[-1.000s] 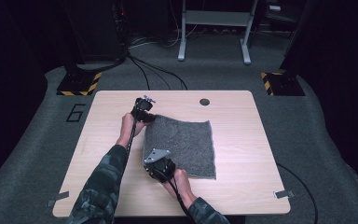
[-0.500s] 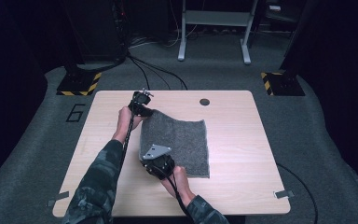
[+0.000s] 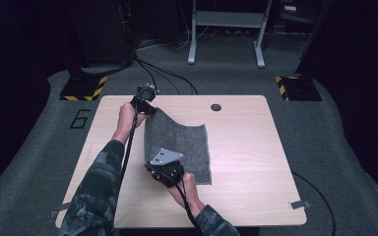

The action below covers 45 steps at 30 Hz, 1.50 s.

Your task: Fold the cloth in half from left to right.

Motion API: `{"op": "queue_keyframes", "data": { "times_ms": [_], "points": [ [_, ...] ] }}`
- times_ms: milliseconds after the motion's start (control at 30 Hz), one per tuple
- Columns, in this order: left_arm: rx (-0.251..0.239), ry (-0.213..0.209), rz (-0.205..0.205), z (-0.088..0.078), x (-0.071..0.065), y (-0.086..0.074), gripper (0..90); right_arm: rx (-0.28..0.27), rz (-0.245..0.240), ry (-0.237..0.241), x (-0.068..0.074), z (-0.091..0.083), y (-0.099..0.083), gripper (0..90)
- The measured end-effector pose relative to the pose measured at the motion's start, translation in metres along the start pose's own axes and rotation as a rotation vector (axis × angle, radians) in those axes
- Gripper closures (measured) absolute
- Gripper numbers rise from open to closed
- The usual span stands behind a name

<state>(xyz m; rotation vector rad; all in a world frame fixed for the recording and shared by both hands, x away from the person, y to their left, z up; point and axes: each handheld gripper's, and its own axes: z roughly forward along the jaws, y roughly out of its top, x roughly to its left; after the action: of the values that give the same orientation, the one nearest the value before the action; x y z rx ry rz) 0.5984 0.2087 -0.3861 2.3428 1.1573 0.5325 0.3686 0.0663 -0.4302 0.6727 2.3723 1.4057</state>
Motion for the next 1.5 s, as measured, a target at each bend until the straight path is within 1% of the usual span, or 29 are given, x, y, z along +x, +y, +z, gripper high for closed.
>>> {"op": "queue_keyframes", "data": {
  "times_ms": [67, 133, 167, 200, 233, 267, 300, 333, 400, 433, 467, 500, 533, 567, 600, 667, 733, 833, 867, 900, 1000, 1033, 1133, 1233, 1267, 1300, 1367, 1433, 1500],
  "points": [
    [-0.003, 0.006, 0.003, -0.002, -0.003, 0.003, 85.4, 0.001, -0.002, -0.001, -0.003, -0.005, 0.0, 87.9],
    [-0.003, 0.002, 0.003, -0.001, -0.005, 0.005, 85.3, -0.004, 0.005, -0.007, -0.004, -0.008, -0.001, 87.9],
    [0.001, -0.01, -0.004, 0.0, -0.007, 0.007, 85.3, -0.006, 0.013, -0.013, -0.006, -0.011, -0.002, 87.9],
    [-0.001, -0.012, -0.006, 0.001, -0.009, 0.008, 85.2, -0.01, 0.025, -0.02, -0.009, -0.015, -0.003, 87.9],
    [-0.001, -0.024, -0.011, 0.002, -0.01, 0.009, 85.1, -0.013, 0.031, -0.036, -0.014, -0.022, -0.007, 87.9],
    [-0.001, -0.032, -0.02, 0.006, -0.014, 0.011, 85.1, -0.01, 0.033, -0.044, -0.016, -0.024, -0.009, 87.9],
    [-0.001, -0.032, -0.02, 0.006, -0.014, 0.011, 85.1, -0.005, 0.038, -0.053, -0.018, -0.027, -0.011, 87.9],
    [-0.006, -0.05, -0.033, 0.01, -0.018, 0.013, 85.1, -0.002, 0.044, -0.06, -0.021, -0.031, -0.015, 87.9],
    [0.004, -0.06, -0.033, 0.014, -0.024, 0.016, 85.1, 0.002, 0.048, -0.076, -0.025, -0.036, -0.02, 87.9],
    [0.004, -0.06, -0.033, 0.014, -0.024, 0.016, 85.1, 0.002, 0.048, -0.076, -0.025, -0.036, -0.02, 87.9],
    [-0.001, -0.074, -0.037, 0.017, -0.027, 0.017, 85.1, 0.008, 0.05, -0.082, -0.027, -0.038, -0.024, 87.9],
    [0.003, -0.076, -0.036, 0.019, -0.029, 0.019, 84.9, 0.024, 0.055, -0.094, -0.03, -0.042, -0.031, 87.9],
    [0.007, -0.085, -0.035, 0.022, -0.033, 0.021, 84.9, 0.027, 0.059, -0.101, -0.031, -0.043, -0.033, 87.9],
    [0.007, -0.085, -0.035, 0.022, -0.033, 0.021, 84.8, 0.027, 0.059, -0.101, -0.031, -0.043, -0.033, 87.9],
    [0.008, -0.084, -0.032, 0.025, -0.038, 0.024, 84.7, 0.034, 0.072, -0.111, -0.034, -0.046, -0.04, 87.9],
    [0.009, -0.092, -0.031, 0.028, -0.043, 0.027, 84.6, 0.044, 0.08, -0.113, -0.037, -0.047, -0.043, 87.8],
    [0.012, -0.089, -0.025, 0.03, -0.047, 0.029, 84.3, 0.045, 0.087, -0.123, -0.038, -0.047, -0.047, 87.8],
    [0.017, -0.087, -0.022, 0.031, -0.051, 0.031, 83.9, 0.052, 0.091, -0.123, -0.039, -0.047, -0.05, 87.8],
    [0.028, -0.083, -0.016, 0.033, -0.052, 0.031, 83.9, 0.064, 0.106, -0.122, -0.039, -0.048, -0.054, 87.8],
    [0.03, -0.077, -0.018, 0.034, -0.051, 0.031, 83.9, 0.063, 0.106, -0.123, -0.039, -0.047, -0.054, 87.8],
    [0.045, -0.078, -0.033, 0.034, -0.046, 0.028, 83.6, 0.064, 0.105, -0.12, -0.038, -0.044, -0.054, 87.8],
    [0.048, -0.073, -0.035, 0.033, -0.043, 0.028, 83.5, 0.053, 0.11, -0.119, -0.036, -0.042, -0.054, 87.8],
    [0.055, -0.068, -0.044, 0.028, -0.036, 0.025, 83.0, 0.051, 0.097, -0.102, -0.031, -0.036, -0.051, 87.8],
    [0.062, -0.059, -0.049, 0.025, -0.032, 0.024, 82.1, 0.042, 0.077, -0.091, -0.027, -0.028, -0.045, 87.8],
    [0.065, -0.053, -0.048, 0.024, -0.029, 0.023, 82.1, 0.042, 0.077, -0.091, -0.027, -0.028, -0.045, 87.8],
    [0.069, -0.048, -0.049, 0.022, -0.026, 0.022, 81.1, 0.044, 0.071, -0.082, -0.023, -0.022, -0.039, 87.8],
    [0.084, -0.044, -0.061, 0.019, -0.019, 0.019, 80.3, 0.047, 0.07, -0.072, -0.02, -0.019, -0.034, 87.8],
    [0.098, -0.029, -0.053, 0.016, -0.015, 0.018, 79.6, 0.041, 0.062, -0.068, -0.016, -0.015, -0.03, 87.8],
    [0.106, -0.023, -0.06, 0.014, -0.012, 0.016, 79.2, 0.041, 0.054, -0.058, -0.012, -0.011, -0.027, 87.8]
  ]
}}
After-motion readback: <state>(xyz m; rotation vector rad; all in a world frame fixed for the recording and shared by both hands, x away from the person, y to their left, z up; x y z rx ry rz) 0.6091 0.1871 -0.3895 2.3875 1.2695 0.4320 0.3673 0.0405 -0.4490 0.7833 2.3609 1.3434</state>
